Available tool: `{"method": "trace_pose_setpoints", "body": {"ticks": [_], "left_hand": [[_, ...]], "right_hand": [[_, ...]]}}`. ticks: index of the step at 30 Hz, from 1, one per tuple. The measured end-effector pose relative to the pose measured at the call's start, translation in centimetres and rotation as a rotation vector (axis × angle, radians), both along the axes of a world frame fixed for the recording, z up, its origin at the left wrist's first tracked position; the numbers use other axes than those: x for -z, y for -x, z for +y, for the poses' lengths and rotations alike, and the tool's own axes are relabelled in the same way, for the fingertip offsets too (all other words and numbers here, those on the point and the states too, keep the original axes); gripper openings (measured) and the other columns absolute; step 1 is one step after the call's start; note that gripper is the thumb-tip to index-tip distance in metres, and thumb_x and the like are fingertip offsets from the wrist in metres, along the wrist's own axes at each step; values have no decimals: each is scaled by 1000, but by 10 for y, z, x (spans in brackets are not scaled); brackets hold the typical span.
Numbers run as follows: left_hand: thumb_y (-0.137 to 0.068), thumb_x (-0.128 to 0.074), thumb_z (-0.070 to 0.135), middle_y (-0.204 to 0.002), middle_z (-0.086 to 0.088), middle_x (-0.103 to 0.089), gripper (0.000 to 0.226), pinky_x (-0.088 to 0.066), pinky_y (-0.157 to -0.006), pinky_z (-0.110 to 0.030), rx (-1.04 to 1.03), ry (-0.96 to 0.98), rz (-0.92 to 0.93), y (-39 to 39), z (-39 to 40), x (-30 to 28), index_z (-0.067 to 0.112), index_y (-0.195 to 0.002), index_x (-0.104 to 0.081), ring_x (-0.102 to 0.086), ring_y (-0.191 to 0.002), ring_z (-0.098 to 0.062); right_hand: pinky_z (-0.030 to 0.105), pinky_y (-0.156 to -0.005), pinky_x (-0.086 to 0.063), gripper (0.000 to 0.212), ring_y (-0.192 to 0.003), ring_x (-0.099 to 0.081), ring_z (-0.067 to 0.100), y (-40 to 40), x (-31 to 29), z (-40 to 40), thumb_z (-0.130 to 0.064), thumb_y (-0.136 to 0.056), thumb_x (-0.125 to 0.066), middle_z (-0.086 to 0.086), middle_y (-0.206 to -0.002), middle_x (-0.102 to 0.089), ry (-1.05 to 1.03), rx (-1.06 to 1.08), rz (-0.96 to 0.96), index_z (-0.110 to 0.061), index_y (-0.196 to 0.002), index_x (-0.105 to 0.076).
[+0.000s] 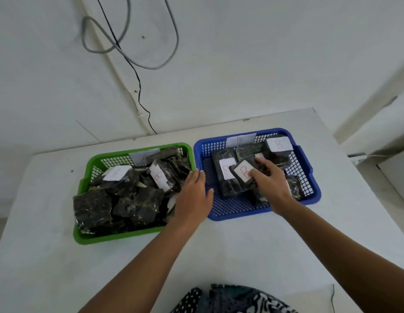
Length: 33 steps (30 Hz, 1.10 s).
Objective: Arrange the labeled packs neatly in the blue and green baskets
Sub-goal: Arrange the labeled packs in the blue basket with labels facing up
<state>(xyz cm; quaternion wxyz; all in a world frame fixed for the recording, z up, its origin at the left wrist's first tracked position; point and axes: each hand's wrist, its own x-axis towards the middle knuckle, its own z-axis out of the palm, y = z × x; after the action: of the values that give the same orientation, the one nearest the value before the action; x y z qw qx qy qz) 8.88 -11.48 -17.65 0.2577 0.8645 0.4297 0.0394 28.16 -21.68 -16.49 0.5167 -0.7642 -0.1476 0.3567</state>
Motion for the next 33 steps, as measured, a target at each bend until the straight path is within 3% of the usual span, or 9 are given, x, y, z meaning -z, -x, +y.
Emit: {"method": "trace_pose_setpoints", "body": {"ticks": [4, 12, 17, 21, 23, 26, 30, 33], "left_hand": [[-102, -50, 26, -165, -8, -16, 66, -31, -118, -38, -111, -8, 35, 7, -27, 6, 7, -157, -19, -20, -151, -23], [-102, -48, 28, -164, -11, -19, 64, -32, -115, -37, -194, -81, 112, 3, -40, 15, 7, -156, -19, -30, -145, -28], [-102, -48, 27, -163, -12, -21, 66, -28, -118, -39, -238, -89, 126, -7, -38, 16, 6, -156, -17, -31, -144, -32], [-103, -46, 24, -164, -12, -18, 65, -38, -111, -38, -260, -80, 116, -13, -35, 15, 6, -157, -16, -37, -141, -29], [-103, -46, 24, -164, -11, -18, 65, -41, -109, -38, -250, -73, 94, -13, -31, 15, 7, -157, -15, -38, -141, -28], [-102, -47, 25, -164, -11, -20, 66, -44, -106, -39, -246, -69, 70, -13, -24, 15, 8, -157, -16, -41, -139, -29], [-102, -47, 24, -163, -10, -25, 62, -51, -97, -38, -249, -81, 38, -11, -21, 18, 8, -156, -21, -53, -129, -28], [-101, -50, 23, -160, -12, -30, 61, -53, -90, -39, -236, -100, 29, -8, -20, 20, 6, -155, -27, -59, -120, -30]], "right_hand": [[41, -80, -62, 45, -103, -66, 19, 12, 13, -14, -20, -91, -69, 0, -119, -64, 30, -124, 12, -33, -133, -58], [40, -83, -62, 55, -111, -61, 22, 16, 27, -13, -18, -92, -70, 0, -122, -58, 102, -345, 36, -29, -140, -46], [37, -81, -62, 42, -105, -64, 16, 11, 32, 1, -26, -90, -73, -2, -117, -65, 32, -164, 54, -28, -128, -54], [12, -58, -51, 40, -92, -63, 5, 13, 30, 20, -33, -83, -80, -13, -103, -63, -54, -1, -11, -31, -111, -52], [6, -51, -46, 40, -90, -60, 3, 13, 30, 30, -34, -84, -80, -9, -106, -60, -46, 6, -104, -31, -109, -49], [8, -63, -38, 37, -96, -55, 10, 8, 34, 39, -40, -90, -71, -3, -121, -51, 23, -100, -358, -30, -116, -47], [35, -74, -54, 34, -110, -55, 21, -4, 43, 32, -53, -95, -56, -1, -134, -50, 238, -349, -851, -27, -117, -55], [46, -100, -50, 38, -134, -45, 25, -13, 49, 25, -43, -97, -58, 3, -143, -53, 135, -425, -996, -19, -126, -58]]}}
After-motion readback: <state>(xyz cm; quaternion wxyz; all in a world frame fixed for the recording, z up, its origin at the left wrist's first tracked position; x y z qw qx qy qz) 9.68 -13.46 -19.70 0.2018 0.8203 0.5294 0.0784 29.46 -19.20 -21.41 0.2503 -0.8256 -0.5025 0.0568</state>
